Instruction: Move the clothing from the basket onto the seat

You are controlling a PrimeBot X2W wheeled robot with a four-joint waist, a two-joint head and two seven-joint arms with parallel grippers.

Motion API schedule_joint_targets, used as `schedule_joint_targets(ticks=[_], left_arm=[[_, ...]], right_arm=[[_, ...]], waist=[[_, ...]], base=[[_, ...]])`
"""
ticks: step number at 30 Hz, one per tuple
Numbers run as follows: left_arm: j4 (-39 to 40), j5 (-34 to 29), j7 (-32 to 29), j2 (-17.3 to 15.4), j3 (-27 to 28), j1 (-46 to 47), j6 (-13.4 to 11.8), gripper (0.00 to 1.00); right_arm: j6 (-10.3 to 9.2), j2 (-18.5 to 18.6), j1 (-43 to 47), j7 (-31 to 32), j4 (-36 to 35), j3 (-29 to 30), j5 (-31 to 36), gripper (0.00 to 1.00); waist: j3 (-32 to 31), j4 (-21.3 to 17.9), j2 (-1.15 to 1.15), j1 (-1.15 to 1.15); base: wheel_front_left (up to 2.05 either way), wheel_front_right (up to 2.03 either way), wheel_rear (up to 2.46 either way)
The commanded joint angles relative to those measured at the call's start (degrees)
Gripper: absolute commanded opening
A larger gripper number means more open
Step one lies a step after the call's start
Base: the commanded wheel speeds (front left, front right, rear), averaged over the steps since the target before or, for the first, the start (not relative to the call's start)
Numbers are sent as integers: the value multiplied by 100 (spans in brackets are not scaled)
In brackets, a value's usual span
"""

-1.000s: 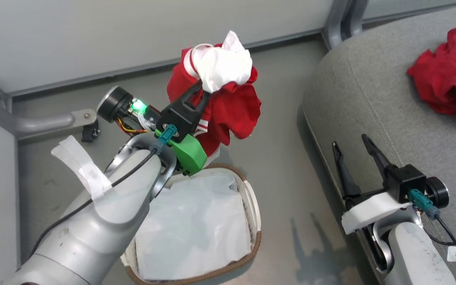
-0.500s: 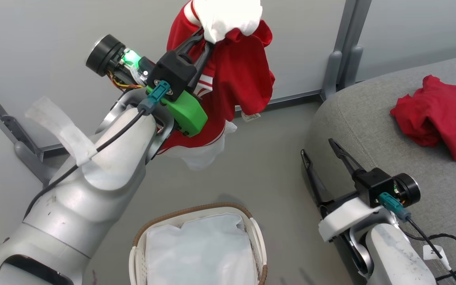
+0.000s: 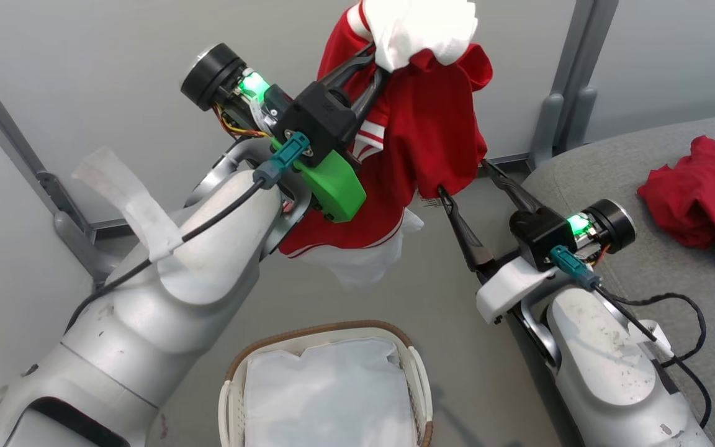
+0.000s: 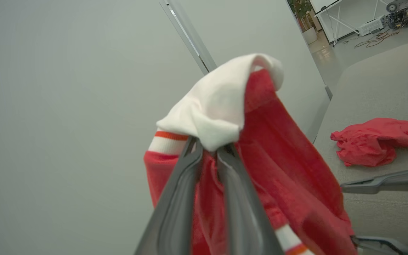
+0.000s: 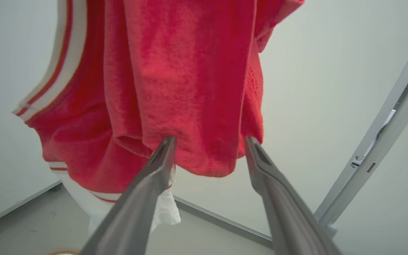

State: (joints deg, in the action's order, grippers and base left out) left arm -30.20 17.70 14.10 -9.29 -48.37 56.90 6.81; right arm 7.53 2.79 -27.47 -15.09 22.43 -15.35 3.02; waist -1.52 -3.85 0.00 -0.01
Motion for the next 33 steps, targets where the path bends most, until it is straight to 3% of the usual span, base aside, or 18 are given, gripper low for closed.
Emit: schedule_joint_targets(ticks=[1, 9, 16, 17, 18, 20, 25, 27, 28, 29, 30, 31, 32, 33], left_arm=[[42, 46, -21, 12, -27, -95, 6, 0], [274, 131, -56, -30, -219, -241, 24, 0], [450, 300, -79, 27, -404, -375, 52, 0], [465, 359, -93, 31, -414, -406, 55, 0], [475, 395, -92, 27, -423, -426, 58, 0], [460, 498, -88, 6, -404, -475, 57, 0], [368, 695, -39, -52, -289, -674, 17, 0], [320, 802, -12, -70, -223, -810, -38, 16], [288, 865, 7, -73, -189, -906, -52, 36], [265, 907, 13, -71, -158, -977, -85, 44], [226, 943, 28, -65, -119, -1064, -112, 73], [193, 969, 48, -57, -93, -1139, -139, 90], [152, 1006, 69, -42, -62, -1241, -172, 100], [117, 1033, 67, -31, -36, -1323, -198, 100]], right_arm=[[-8, 20, -120, -10, 65, 1, 69, 100], [-8, 36, -556, -11, 508, -427, 160, 100], [-8, 211, -996, -11, 1022, -1376, -268, 100], [-8, 224, -1072, -10, 1119, -1503, -350, 95], [-8, 232, -1131, -11, 1178, -1597, -413, 42], [-8, 250, -1248, -10, 1286, -1747, -553, 0], [-8, 285, -1387, -11, 1285, -1825, -754, 0], [-8, 308, -1373, -10, 1219, -1773, -782, 0], [-8, 322, -1352, -11, 1174, -1723, -785, 0], [-8, 324, -1327, -10, 1143, -1682, -791, 0], [-8, 326, -1301, -11, 1089, -1617, -794, 0], [-8, 335, -1286, -11, 1043, -1556, -782, 0], [-8, 348, -1270, -11, 993, -1485, -748, 0], [-8, 357, -1254, -11, 955, -1431, -720, 0]], waist=[[-6, 56, 0, 1], [-8, 143, 0, 1], [-10, 188, 0, 1], [-7, 196, 0, 1], [-5, 203, 0, 1], [4, 215, 0, 1], [50, 235, 0, 1], [67, 235, 0, 1], [74, 233, 0, 1], [79, 231, 0, 1], [88, 226, 0, 1], [95, 222, 0, 1], [103, 215, 0, 1], [108, 210, 0, 1]], base=[[0, 0, 0], [0, 0, 0], [0, 0, 0], [0, 0, 0], [0, 0, 0], [0, 0, 0], [0, 0, 0], [0, 0, 0], [0, 0, 0], [0, 0, 0], [0, 0, 0], [0, 0, 0], [0, 0, 0], [0, 0, 0]])
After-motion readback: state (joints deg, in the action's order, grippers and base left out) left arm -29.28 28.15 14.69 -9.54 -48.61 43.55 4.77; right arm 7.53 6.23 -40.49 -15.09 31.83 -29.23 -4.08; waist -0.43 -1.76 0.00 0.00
